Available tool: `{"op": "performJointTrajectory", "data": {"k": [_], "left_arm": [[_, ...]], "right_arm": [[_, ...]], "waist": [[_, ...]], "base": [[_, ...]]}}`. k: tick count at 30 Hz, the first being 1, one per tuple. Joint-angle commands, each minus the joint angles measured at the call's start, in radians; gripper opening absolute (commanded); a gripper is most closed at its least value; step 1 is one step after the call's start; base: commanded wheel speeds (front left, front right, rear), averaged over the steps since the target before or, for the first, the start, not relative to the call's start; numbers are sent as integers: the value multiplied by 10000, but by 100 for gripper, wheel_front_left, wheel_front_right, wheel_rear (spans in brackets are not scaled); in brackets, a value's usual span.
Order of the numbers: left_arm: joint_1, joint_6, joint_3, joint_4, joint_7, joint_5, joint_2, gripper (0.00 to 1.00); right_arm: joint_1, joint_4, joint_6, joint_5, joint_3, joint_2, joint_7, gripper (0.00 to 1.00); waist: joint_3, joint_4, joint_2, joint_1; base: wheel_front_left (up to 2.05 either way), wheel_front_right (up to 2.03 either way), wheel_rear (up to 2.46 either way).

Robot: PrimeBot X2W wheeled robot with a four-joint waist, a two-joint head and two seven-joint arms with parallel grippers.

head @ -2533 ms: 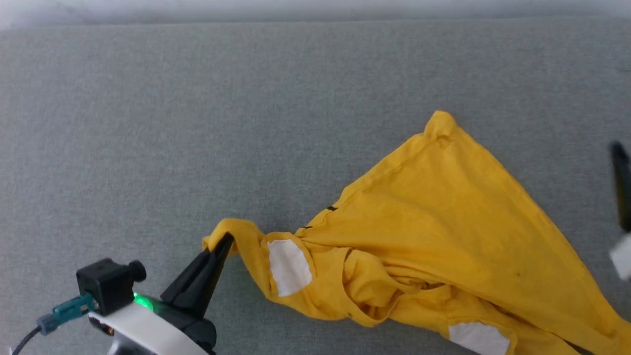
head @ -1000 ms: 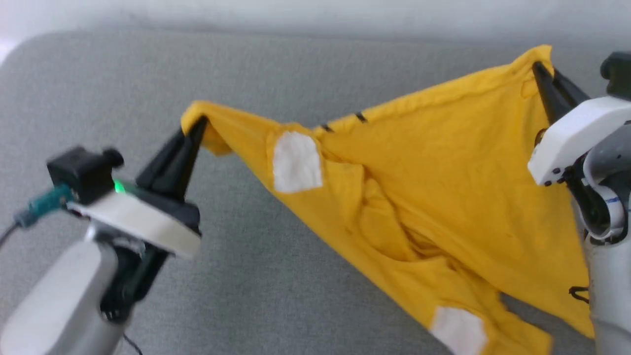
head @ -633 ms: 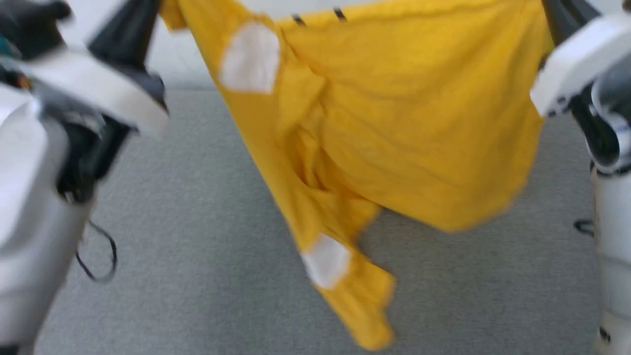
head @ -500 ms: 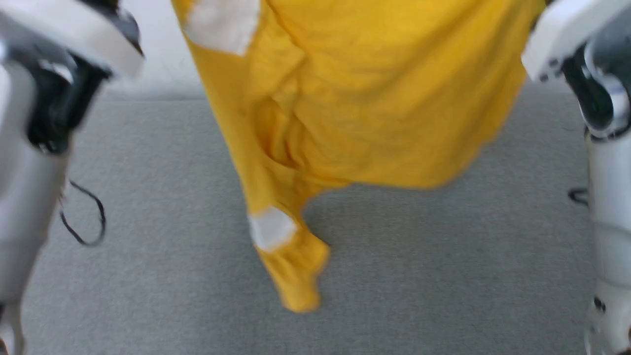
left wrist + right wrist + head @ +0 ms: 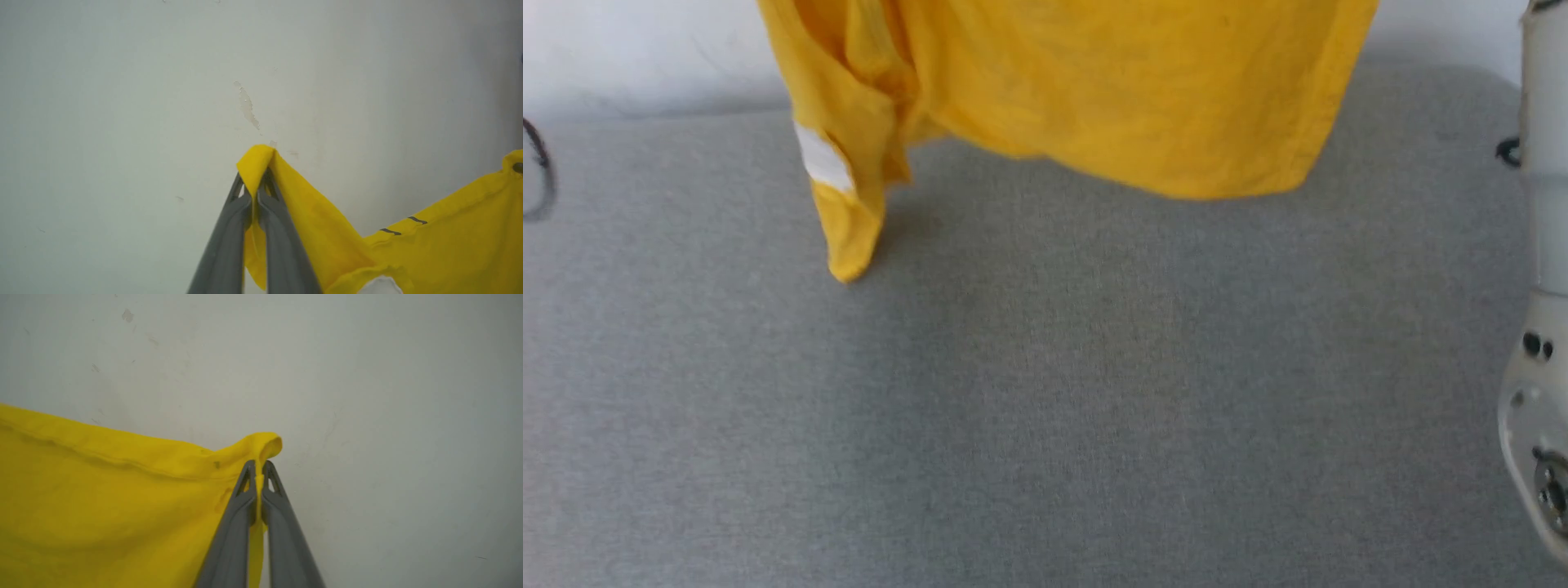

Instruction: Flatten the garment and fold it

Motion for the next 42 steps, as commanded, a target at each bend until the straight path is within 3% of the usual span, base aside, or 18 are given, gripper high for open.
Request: {"op": "performJointTrajectory", "data": {"k": [1, 8, 15, 26, 35, 42], "left_arm": [[-324, -103, -59, 114, -96, 107, 78, 0], [-1415, -297, -566, 675, -886, 290, 312, 0], [-2309, -316, -1065, 548, -2051, 76, 592, 0], [-2062, -319, -2642, 71, -3242, -1204, 903, 0], [-1207, -319, -3326, -1301, -3869, -2298, 1477, 0], [1337, -320, -2855, -2632, -3929, -2662, 1972, 0]], "right_arm": [[-296, 160, -7, -169, -72, 79, -127, 0], [-1413, 1012, -7, -1048, -402, 220, -901, 0], [-2562, 942, -7, -2233, -923, -1, -1607, 0], [-2854, 1072, -7, -3213, -930, -423, -2474, 0], [-2043, 113, -7, -2308, -385, -527, -3063, 0], [1128, -2130, -7, -687, 213, -717, -3012, 0]], "waist": [[1104, -263, 0, -2], [2275, -302, 0, -2], [3539, -6, 0, -2], [5146, 436, 0, -2], [5651, 564, 0, -2], [4780, 508, 0, -2]], "base": [[0, 0, 0], [0, 0, 0], [0, 0, 0], [0, 0, 0], [0, 0, 0], [0, 0, 0]]}}
